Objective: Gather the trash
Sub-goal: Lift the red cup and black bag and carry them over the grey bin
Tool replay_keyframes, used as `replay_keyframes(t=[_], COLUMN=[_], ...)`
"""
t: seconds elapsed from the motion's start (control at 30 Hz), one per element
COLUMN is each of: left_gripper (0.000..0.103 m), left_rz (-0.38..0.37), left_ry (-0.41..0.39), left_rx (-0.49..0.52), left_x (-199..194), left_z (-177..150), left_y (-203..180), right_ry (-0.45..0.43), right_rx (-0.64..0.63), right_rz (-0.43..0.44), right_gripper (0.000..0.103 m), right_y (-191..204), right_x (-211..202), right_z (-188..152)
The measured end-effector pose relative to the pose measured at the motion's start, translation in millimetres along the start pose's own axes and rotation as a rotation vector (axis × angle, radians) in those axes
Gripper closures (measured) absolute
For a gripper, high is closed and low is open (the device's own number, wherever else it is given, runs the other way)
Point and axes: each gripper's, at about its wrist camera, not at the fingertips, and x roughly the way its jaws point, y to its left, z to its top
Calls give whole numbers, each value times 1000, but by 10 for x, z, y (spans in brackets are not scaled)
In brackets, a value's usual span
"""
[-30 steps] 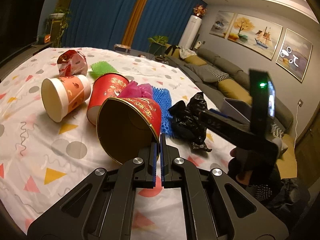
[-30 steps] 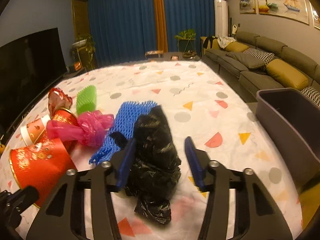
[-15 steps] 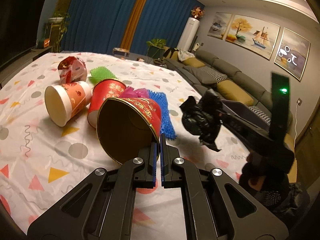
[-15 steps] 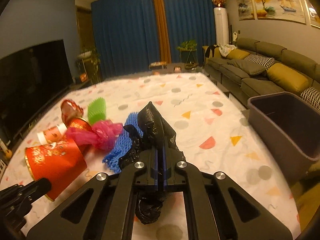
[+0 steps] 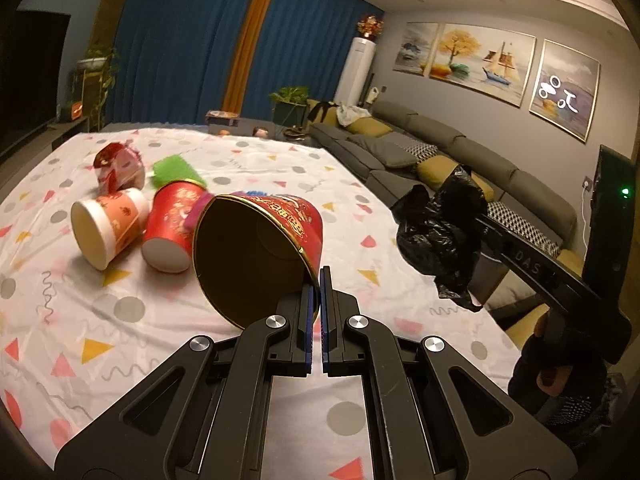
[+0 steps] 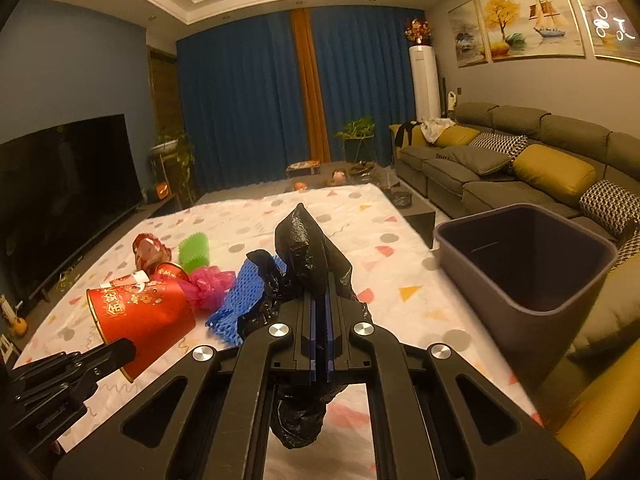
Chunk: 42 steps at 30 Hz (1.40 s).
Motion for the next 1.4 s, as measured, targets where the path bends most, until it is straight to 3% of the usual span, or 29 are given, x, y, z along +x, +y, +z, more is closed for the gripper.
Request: replay_keyframes(t=[0.37, 0.73, 1.13, 1.4], left_gripper=[101, 101, 101, 101], left_rz=[-68, -177, -292, -328], left_ry=[-25, -59, 7, 52], left_rx=[77, 185, 236, 237], left_x=[206, 718, 1488, 1811], left_z=[248, 676, 837, 810], left_y=[-486, -1210, -1823, -1944], right_ry=[-60, -122, -117, -109], right_rx=[20, 65, 110, 119], right_rz=[-72, -253, -371, -397], right_gripper=[99, 99, 99, 99], right_y=[-364, -1075, -1633, -1799], right_x=[-242, -237, -36, 70], right_z=[108, 356, 408, 401])
